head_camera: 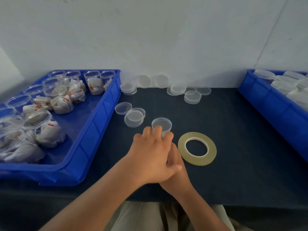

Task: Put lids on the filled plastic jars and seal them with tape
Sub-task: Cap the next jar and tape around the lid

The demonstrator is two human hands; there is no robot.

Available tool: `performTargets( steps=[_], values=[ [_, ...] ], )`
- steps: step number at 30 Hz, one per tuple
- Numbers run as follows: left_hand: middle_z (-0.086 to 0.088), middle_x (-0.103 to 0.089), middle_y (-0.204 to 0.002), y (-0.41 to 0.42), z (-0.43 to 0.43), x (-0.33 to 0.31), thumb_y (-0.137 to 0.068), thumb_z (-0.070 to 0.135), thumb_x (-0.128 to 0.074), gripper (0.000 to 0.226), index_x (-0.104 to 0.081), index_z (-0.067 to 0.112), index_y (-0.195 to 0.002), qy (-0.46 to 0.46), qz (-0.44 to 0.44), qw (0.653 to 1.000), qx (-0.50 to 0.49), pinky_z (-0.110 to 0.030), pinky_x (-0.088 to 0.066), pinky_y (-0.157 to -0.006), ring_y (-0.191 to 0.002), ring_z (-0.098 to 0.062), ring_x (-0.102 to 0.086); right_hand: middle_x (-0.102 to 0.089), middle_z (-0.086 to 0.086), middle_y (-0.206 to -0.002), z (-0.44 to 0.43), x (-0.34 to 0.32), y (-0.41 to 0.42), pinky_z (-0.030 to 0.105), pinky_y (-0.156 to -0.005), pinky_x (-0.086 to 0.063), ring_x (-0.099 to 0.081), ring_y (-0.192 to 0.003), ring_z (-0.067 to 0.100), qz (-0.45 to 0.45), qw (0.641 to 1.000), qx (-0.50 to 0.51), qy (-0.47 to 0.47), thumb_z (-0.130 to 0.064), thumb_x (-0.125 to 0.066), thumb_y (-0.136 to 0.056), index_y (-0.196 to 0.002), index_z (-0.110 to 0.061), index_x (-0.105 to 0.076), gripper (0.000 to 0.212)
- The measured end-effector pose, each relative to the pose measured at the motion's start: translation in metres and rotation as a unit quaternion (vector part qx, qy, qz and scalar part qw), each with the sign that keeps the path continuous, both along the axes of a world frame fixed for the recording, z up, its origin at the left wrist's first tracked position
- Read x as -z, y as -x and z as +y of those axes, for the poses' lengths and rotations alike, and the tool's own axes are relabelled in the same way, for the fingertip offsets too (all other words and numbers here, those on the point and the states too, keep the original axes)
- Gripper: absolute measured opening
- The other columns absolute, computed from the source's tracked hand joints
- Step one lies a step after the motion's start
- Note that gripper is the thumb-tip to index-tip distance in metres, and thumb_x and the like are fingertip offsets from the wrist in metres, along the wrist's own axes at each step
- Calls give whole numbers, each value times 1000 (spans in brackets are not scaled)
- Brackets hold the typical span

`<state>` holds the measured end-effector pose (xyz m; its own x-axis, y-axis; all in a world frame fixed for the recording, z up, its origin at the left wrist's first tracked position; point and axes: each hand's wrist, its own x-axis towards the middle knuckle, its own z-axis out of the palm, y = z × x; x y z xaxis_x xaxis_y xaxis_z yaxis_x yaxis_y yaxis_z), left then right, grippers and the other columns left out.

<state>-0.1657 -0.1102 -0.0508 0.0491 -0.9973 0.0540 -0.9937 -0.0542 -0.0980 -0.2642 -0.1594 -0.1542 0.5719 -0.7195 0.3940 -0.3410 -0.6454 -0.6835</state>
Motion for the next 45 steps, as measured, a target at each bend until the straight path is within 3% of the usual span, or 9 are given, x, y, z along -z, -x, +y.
performTargets(
  steps=[8,13,16,20,23,27,34,38,45],
  values=[
    [14,-53,-125,-5,-4,11,-84,86,-44,61,-55,36,-116,109,87,986,88,-33,-46,-97,-116,-10,-50,-54,-14,-104,-5,4,7,27,-76,-57,-63,-95,13,-104,990,-14,-99,-44,-69,-86,-114,-38,-44,38],
    [19,-66,-108,-24,-5,7,-96,58,-60,28,-72,33,-91,110,235,947,190,-33,-51,-88,-105,-3,-60,-65,-5,-121,-9,0,17,39,-87,-61,-67,-113,15,-73,979,-83,-170,-33,-85,-77,-131,-21,-57,61],
    [20,-69,-124,-33,-5,5,-97,45,-67,21,-79,30,-107,93,280,932,211,-27,-47,-105,-124,1,-58,-70,-1,-120,-10,-3,19,46,-87,-62,-70,-113,24,-120,967,-112,-197,-21,-88,-77,-132,-20,-60,61],
    [23,-40,-148,-30,5,7,-91,72,-51,69,-46,37,-150,102,217,968,80,-20,-35,-109,-140,1,-36,-67,-4,-127,-3,-3,14,38,-89,-61,-68,-117,25,-183,962,-73,-188,-22,-92,-76,-140,-24,-54,74],
    [17,-33,-151,-3,13,11,-87,78,-25,79,-26,37,-154,58,210,975,-39,-25,-39,-102,-140,-9,-37,-67,-13,-115,1,-6,10,29,-80,-59,-69,-105,17,-179,976,-28,-123,-36,-82,-85,-123,-40,-58,46],
    [11,-56,-121,31,6,10,-93,81,-24,65,-55,34,-126,148,107,977,-112,-32,-50,-90,-110,-12,-52,-67,-16,-100,6,-8,14,15,-72,-52,-68,-93,11,-181,978,-41,-97,-27,-76,-91,-106,-48,-57,32],
    [17,-72,-111,-24,6,-8,-97,37,-65,18,-79,29,-105,92,264,932,231,-31,-50,-97,-108,1,-62,-72,-10,-125,-3,-9,24,24,-91,-57,-69,-120,13,-153,940,-191,-237,-12,-87,-73,-126,-43,-66,65],
    [31,-44,-153,-56,11,-4,-87,63,-74,60,-55,51,-143,51,310,936,156,-23,-32,-116,-146,7,-34,-68,9,-131,-3,-7,17,39,-98,-58,-66,-124,32,-242,915,-168,-275,-8,-90,-77,-141,-21,-55,74],
    [34,-39,-151,-26,28,5,-78,95,-49,93,-25,51,-157,53,364,930,-29,-27,-44,-109,-135,12,-40,-64,-14,-121,6,-5,11,26,-85,-57,-67,-111,14,-151,983,-36,-95,-42,-86,-78,-131,-45,-53,62]
  ],
)
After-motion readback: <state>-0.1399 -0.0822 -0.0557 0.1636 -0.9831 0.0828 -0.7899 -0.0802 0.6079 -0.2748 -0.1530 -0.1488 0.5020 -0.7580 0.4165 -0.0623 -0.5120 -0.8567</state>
